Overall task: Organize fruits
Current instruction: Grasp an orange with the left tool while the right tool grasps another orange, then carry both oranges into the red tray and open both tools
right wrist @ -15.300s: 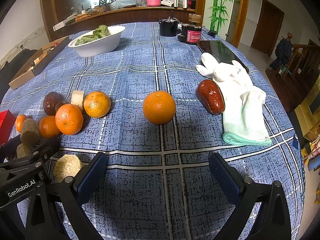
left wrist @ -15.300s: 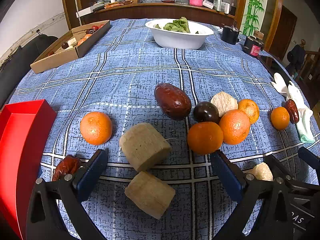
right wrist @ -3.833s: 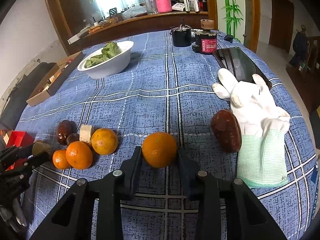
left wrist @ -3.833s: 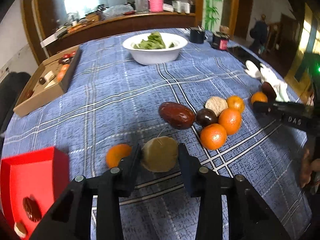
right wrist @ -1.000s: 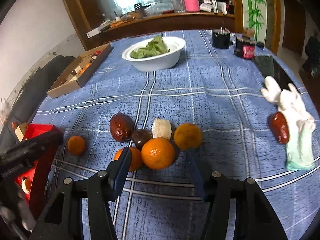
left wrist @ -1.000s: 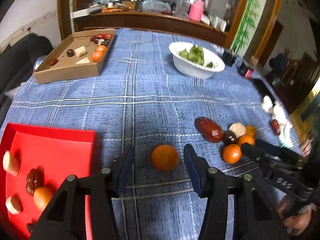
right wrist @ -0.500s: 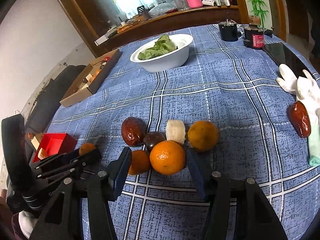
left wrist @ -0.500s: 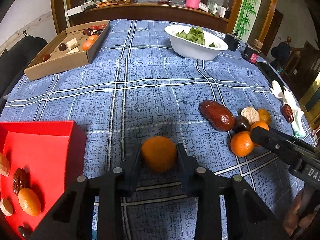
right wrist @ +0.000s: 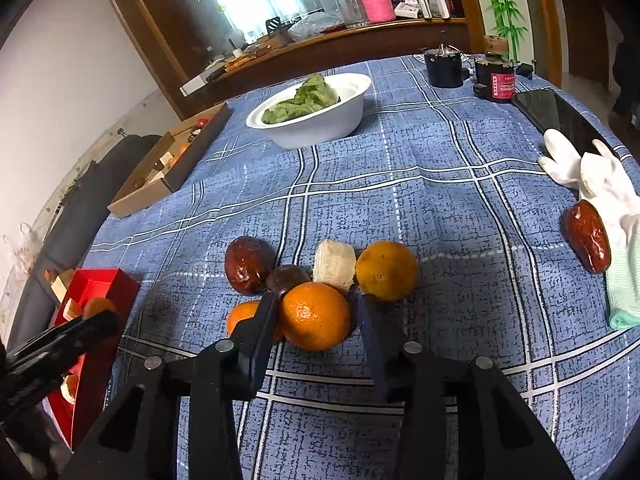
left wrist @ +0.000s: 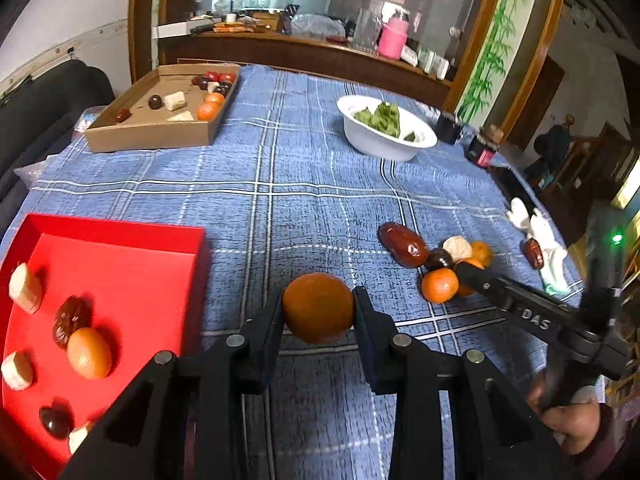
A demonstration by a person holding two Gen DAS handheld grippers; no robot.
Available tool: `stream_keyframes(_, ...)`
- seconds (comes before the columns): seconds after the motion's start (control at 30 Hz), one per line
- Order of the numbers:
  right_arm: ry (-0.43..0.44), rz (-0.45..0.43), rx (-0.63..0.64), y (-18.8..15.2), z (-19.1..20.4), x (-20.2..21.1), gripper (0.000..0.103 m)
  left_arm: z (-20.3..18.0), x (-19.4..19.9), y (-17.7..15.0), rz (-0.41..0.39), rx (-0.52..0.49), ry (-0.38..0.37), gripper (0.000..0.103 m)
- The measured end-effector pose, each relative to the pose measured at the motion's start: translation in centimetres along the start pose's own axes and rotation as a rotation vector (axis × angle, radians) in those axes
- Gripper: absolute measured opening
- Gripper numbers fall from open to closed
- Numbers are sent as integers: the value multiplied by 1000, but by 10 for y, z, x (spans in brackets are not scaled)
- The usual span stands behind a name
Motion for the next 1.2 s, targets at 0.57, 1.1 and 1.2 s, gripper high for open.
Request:
stream_keyframes(0.57,-9,-68,123,-1,30,16,39,116,65,-5,-92,180,209,32)
stream_keyframes(1.1,172,6,269,-13,144,3,40,218,49,-46,-36,363,282,33)
stream_keyframes(1.2,240,49,277,-20,172,-10,40,229,43,-55,-23,380,284,33)
Point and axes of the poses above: each gripper's, at about its wrist camera, not at the fingertips, and x roughly against the way its jaws point, z to its left, y to its top, the point moved 4 cm from there along -x, roughly the way its jaws point, and after that the axes turned 15 degrees about y, right-handed, at the moved point
